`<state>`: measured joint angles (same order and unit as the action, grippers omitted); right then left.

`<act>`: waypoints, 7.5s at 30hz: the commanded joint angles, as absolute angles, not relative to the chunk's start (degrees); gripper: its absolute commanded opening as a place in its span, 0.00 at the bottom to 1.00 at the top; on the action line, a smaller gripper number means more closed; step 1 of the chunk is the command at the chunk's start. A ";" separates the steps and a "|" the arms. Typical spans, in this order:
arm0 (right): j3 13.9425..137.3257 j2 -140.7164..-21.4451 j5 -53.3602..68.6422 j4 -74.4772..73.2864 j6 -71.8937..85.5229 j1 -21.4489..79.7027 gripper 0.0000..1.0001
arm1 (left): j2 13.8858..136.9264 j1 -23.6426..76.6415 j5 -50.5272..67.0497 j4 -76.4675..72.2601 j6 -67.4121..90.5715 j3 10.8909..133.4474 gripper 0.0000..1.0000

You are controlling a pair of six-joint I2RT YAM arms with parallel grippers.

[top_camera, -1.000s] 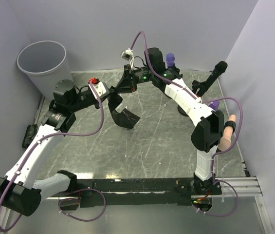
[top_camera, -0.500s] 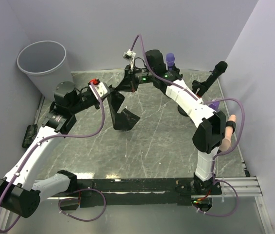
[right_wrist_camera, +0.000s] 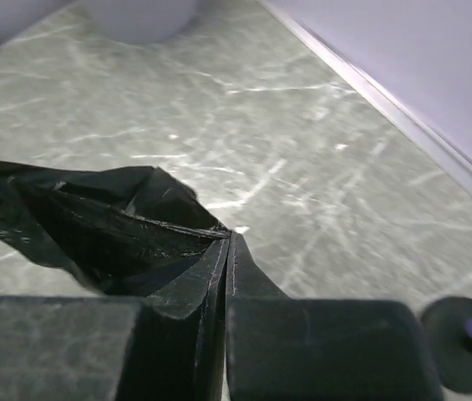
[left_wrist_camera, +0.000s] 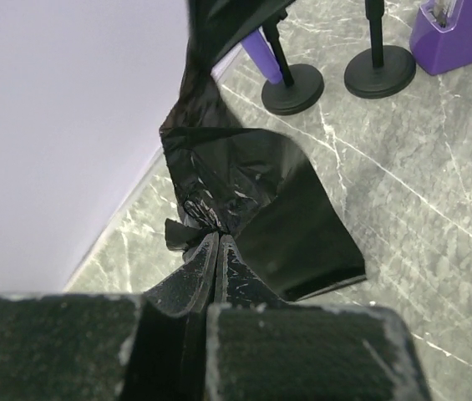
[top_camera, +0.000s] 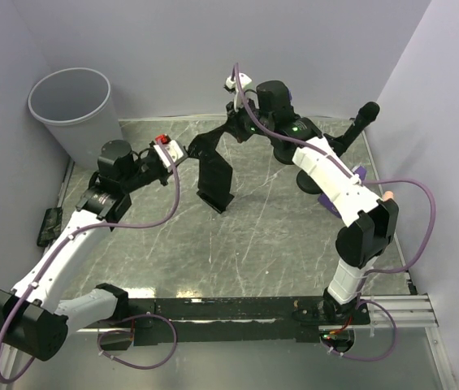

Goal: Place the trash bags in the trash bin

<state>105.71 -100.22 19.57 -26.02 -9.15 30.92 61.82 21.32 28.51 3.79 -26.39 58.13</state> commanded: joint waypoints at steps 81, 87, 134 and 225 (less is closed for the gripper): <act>110.83 -95.71 20.04 -26.28 -19.42 36.48 0.00 | 92.46 15.03 48.95 7.54 -8.87 82.26 0.16; 110.83 -97.82 16.70 -26.19 -20.21 35.16 0.00 | 91.32 14.94 60.01 14.94 -13.80 83.50 0.07; 111.62 -101.95 41.58 -31.73 -28.83 35.95 0.52 | 85.43 9.32 64.86 -18.63 29.71 71.01 0.01; 103.28 -105.21 26.19 -23.38 -1.04 29.89 0.00 | 82.97 2.11 52.14 14.59 4.66 84.21 0.01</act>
<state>104.88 -109.84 29.65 -25.34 0.34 31.38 83.35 1.96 58.22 9.96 8.56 82.74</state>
